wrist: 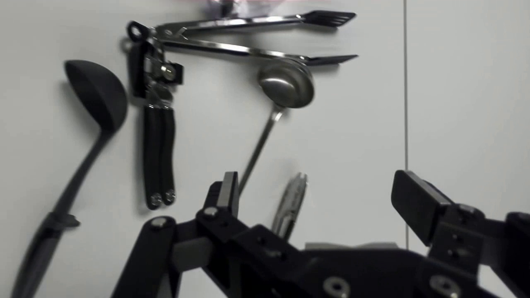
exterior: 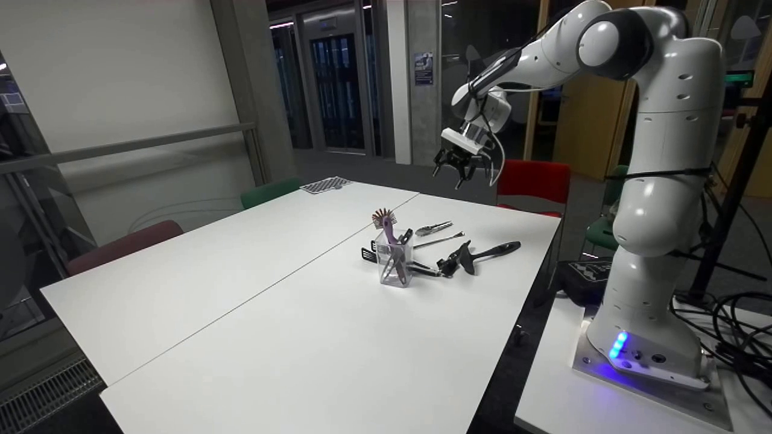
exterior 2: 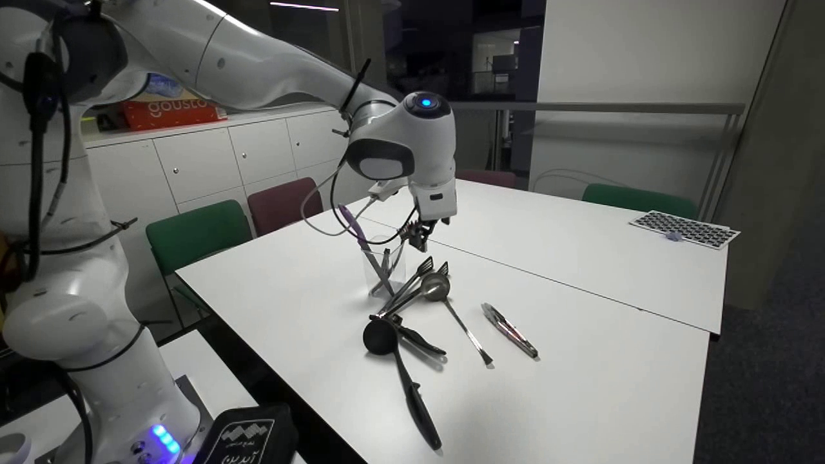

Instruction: Remove the tongs from the plastic and put them on the table

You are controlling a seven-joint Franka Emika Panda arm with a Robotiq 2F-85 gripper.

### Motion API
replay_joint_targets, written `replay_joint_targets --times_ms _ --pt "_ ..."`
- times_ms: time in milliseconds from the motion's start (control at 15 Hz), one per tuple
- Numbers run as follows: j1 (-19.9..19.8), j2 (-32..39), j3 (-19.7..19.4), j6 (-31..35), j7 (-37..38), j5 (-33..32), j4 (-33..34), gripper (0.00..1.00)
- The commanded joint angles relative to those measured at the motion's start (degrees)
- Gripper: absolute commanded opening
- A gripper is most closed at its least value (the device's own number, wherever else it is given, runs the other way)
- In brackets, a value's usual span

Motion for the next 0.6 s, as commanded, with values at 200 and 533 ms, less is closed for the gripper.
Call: replay_joint_targets --times_ms 200,533 --pt "0.07 -1.22 -0.21 -0.84 0.09 -1.26 -2.66 1.00" --pt "0.09 -0.75 -0.18 -0.75 0.05 -1.21 -2.32 1.00"
